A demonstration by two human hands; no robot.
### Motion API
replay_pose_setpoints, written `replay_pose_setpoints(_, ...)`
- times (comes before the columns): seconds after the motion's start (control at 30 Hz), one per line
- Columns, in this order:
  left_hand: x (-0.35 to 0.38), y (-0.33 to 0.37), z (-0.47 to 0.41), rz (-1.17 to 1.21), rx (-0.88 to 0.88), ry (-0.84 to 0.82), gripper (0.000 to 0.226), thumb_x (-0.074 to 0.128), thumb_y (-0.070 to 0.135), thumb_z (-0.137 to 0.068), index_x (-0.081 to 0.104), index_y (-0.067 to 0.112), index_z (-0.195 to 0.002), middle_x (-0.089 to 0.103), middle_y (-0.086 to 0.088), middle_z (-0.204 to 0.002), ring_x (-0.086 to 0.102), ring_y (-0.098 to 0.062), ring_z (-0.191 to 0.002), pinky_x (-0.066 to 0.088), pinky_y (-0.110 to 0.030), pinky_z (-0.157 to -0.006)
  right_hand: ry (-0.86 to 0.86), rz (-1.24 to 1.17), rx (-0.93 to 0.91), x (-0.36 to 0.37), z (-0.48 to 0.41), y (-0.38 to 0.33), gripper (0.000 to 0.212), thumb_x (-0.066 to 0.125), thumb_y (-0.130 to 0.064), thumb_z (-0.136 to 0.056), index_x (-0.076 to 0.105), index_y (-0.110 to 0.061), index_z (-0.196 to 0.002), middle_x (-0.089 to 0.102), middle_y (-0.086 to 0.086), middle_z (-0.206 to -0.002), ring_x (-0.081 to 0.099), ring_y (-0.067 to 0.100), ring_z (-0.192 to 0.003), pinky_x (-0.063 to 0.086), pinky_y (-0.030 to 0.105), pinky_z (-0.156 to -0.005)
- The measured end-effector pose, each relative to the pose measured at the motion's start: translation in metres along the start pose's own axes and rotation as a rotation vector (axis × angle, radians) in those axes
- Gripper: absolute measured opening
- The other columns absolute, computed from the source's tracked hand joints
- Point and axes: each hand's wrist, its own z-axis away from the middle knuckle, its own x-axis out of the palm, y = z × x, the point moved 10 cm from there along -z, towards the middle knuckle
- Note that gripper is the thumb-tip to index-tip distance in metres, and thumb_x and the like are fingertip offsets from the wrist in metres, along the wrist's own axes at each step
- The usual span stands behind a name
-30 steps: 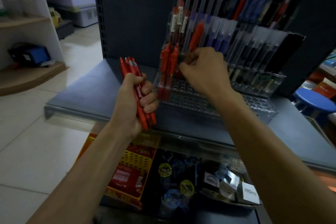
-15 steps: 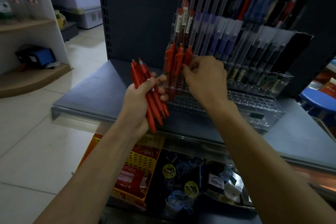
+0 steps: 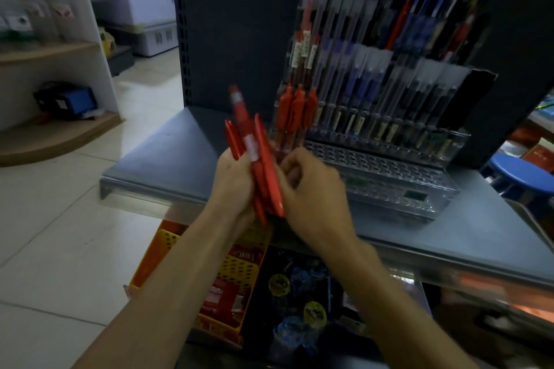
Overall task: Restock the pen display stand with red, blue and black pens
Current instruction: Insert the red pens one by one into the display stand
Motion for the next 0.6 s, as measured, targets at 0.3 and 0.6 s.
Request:
replay_pose_setpoints(0.3,-0.023,0.006,0.015,-0.027,0.019,0.23,0.023,0.051,0.024,-0.098,0.061,0.016,-0.078,0.056,0.006,-0.049,0.054,-0.004,-0.041,0.049,-0.019,-0.045,0.079,0.076,-0.123,0.012,0.015,-0.037,0.012,0.04,-0.032,-0.101,0.036,-0.033,-0.112,0.06,-0.004,-0.079,0.061,0.024,-0.069,0.051,0.042,-0.065)
replay_pose_setpoints(0.6,-0.036,0.001,0.015,-0.028,-0.026,0.312,0.018,0.047,0.022,-0.099,0.056,0.013,-0.087,0.053,0.001,-0.061,0.053,-0.009,-0.05,0.048,-0.02,-0.047,-0.033,0.097,-0.34,0.025,0.013,-0.053,0.017,0.044,-0.016,-0.095,0.057,-0.021,-0.105,0.053,-0.002,-0.087,0.052,0.017,-0.078,0.048,0.042,-0.065)
